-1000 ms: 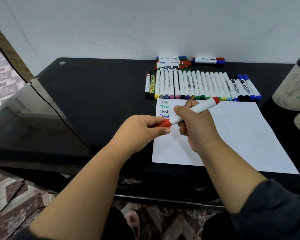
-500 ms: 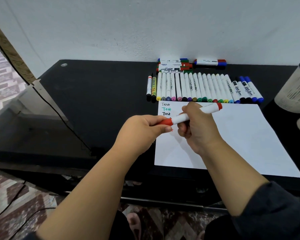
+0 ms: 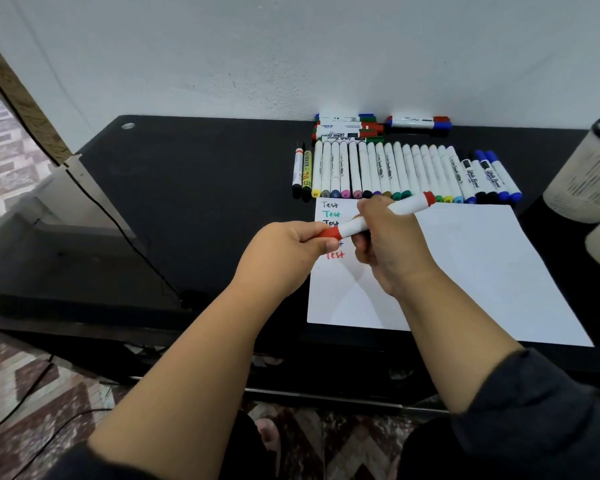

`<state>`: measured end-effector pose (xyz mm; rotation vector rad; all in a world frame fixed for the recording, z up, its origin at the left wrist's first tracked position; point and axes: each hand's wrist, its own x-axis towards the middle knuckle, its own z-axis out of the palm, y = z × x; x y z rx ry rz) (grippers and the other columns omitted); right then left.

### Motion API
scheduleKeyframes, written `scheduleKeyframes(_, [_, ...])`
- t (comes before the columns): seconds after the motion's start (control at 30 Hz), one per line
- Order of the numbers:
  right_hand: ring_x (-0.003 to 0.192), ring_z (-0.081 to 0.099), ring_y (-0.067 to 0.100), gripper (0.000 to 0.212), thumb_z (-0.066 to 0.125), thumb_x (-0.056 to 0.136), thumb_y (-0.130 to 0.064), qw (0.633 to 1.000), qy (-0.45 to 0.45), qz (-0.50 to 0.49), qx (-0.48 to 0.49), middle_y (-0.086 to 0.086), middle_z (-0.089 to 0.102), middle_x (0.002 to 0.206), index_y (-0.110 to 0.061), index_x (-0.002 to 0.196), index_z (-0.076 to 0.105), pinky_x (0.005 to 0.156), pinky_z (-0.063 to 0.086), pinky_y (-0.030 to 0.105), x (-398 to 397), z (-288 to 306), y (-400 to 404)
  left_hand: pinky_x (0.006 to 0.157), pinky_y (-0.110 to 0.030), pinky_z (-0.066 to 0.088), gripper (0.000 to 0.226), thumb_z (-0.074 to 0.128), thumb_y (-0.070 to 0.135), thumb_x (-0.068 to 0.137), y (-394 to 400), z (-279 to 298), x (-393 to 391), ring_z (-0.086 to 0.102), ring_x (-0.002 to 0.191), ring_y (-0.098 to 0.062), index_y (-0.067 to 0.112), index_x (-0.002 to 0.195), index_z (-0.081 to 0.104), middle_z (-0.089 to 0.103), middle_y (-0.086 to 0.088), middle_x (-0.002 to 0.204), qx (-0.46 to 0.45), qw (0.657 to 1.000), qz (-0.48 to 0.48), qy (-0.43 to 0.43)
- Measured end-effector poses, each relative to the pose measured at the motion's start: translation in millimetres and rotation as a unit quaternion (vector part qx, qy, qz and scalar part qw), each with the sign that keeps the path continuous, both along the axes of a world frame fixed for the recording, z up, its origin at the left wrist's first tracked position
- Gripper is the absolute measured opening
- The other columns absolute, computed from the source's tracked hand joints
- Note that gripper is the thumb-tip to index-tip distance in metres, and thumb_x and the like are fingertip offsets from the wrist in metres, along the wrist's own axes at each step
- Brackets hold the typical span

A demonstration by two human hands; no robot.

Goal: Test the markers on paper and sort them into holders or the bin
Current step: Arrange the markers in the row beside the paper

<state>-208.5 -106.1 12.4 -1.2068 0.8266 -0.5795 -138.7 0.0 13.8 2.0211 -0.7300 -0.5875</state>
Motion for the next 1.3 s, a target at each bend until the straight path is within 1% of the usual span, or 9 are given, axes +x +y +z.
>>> scheduleKeyframes(0.23, [0.047, 0.042, 0.012, 0.02, 0.061, 0.092, -0.031, 0.995, -0.074, -0.044, 0.051, 0.005, 0.061, 0.057, -0.013, 0.088, 0.052, 0.048, 0.035, 0.023, -21.4, 6.0, -5.0, 0.058, -0.021, 0.039, 0.025, 0.06, 0.032, 0.09, -4.1, 6.2, -10.4, 0.047, 0.062, -0.01, 0.03, 0.115, 0.066, 0.064, 0.0, 0.083, 0.011, 1.0, 0.017, -0.002])
scheduleKeyframes(0.37, [0.068, 0.05, 0.012, 0.02, 0.063, 0.087, -0.01, 0.982, 0.004, -0.07, -0.173, 0.001, 0.061, 0.082, -0.024, 0.087, 0.048, 0.065, 0.044, 0.021, -35.7, 8.2, -11.5, 0.057, -0.024, 0.038, 0.025, 0.058, 0.035, 0.092, -4.2, 16.5, -15.2, 0.043, 0.058, -0.011, 0.025, 0.114, 0.066, 0.058, -0.001, 0.075, 0.047, 0.999, -0.005, -0.026])
scheduleKeyframes(0.47, [0.087, 0.048, 0.002, 0.027, 0.061, 0.087, -0.005, 0.889, 0.113, -0.006, -0.444, -0.003, 0.046, 0.101, -0.023, 0.109, 0.062, 0.075, 0.034, 0.006, -47.4, 13.6, -16.0, 0.062, -0.022, 0.041, 0.025, 0.06, 0.035, 0.09, -10.3, 29.3, -19.3, 0.049, 0.068, -0.008, 0.024, 0.111, 0.068, 0.061, 0.003, 0.085, 0.031, 0.999, -0.009, -0.016])
scheduleKeyframes(0.53, [0.107, 0.043, 0.014, 0.032, 0.062, 0.087, -0.005, 0.812, 0.156, 0.003, -0.562, 0.002, 0.04, 0.11, -0.017, 0.116, 0.066, 0.082, 0.032, 0.017, -53.5, 17.5, -22.2, 0.064, -0.021, 0.042, 0.024, 0.061, 0.036, 0.089, -19.1, 39.7, -22.8, 0.054, 0.077, -0.01, 0.025, 0.109, 0.069, 0.066, 0.004, 0.095, 0.026, 0.999, -0.017, -0.012])
scheduleKeyframes(0.67, [0.108, 0.046, 0.031, 0.027, 0.06, 0.087, -0.001, 0.742, 0.2, 0.021, -0.64, 0.017, 0.048, 0.12, -0.009, 0.111, 0.068, 0.075, 0.044, 0.036, -64.5, 35.9, -41.1, 0.065, -0.021, 0.044, 0.014, 0.061, 0.041, 0.088, -40.5, 57.6, -31.4, 0.061, 0.094, -0.017, 0.032, 0.096, 0.069, 0.067, 0.009, 0.096, 0.01, 0.998, -0.06, -0.02])
scheduleKeyframes(0.77, [0.103, 0.048, 0.033, 0.026, 0.054, 0.088, 0.001, 0.713, 0.248, 0.02, -0.656, 0.017, 0.049, 0.117, -0.005, 0.111, 0.064, 0.073, 0.046, 0.037, -76.4, 48.1, -66.4, 0.064, -0.019, 0.04, 0.017, 0.055, 0.047, 0.089, -59.6, 66.1, -39.1, 0.057, 0.094, -0.01, 0.037, 0.095, 0.068, 0.062, 0.02, 0.088, -0.022, 0.994, -0.106, -0.011])
scheduleKeyframes(0.97, [0.097, 0.055, 0.022, 0.023, 0.052, 0.091, -0.006, 0.777, 0.238, -0.072, -0.578, 0.006, 0.049, 0.119, -0.01, 0.113, 0.06, 0.078, 0.043, 0.026, -111.0, 62.4, -126.4, 0.093, -0.023, 0.029, 0.056, 0.05, 0.052, 0.091, -115.4, 56.5, -41.5, 0.04, 0.129, -0.01, 0.029, 0.141, 0.041, 0.044, 0.012, 0.142, -0.025, 0.985, -0.169, -0.027])
scheduleKeyframes(1.2, [0.095, 0.051, 0.009, 0.02, 0.052, 0.093, -0.008, 0.82, 0.224, -0.127, -0.511, -0.004, 0.046, 0.112, -0.01, 0.11, 0.06, 0.073, 0.032, 0.001, -141.5, 72.1, -182.2, 0.107, -0.033, 0.028, 0.061, 0.048, 0.053, 0.091, -193.2, 28.3, -38.1, 0.032, 0.137, -0.018, 0.026, 0.145, 0.034, 0.032, 0.003, 0.152, 0.059, 0.971, -0.206, -0.107])
scheduleKeyframes(1.3, [0.092, 0.05, 0.009, 0.019, 0.048, 0.095, -0.014, 0.828, 0.26, -0.125, -0.481, -0.008, 0.043, 0.109, -0.015, 0.112, 0.057, 0.075, 0.037, 0.013, -146.6, 73.5, -200.1, 0.098, -0.028, 0.033, 0.061, 0.048, 0.05, 0.093, -218.3, 15.4, -36.7, 0.035, 0.135, -0.019, 0.023, 0.145, 0.033, 0.033, 0.001, 0.151, 0.09, 0.963, -0.212, -0.139])
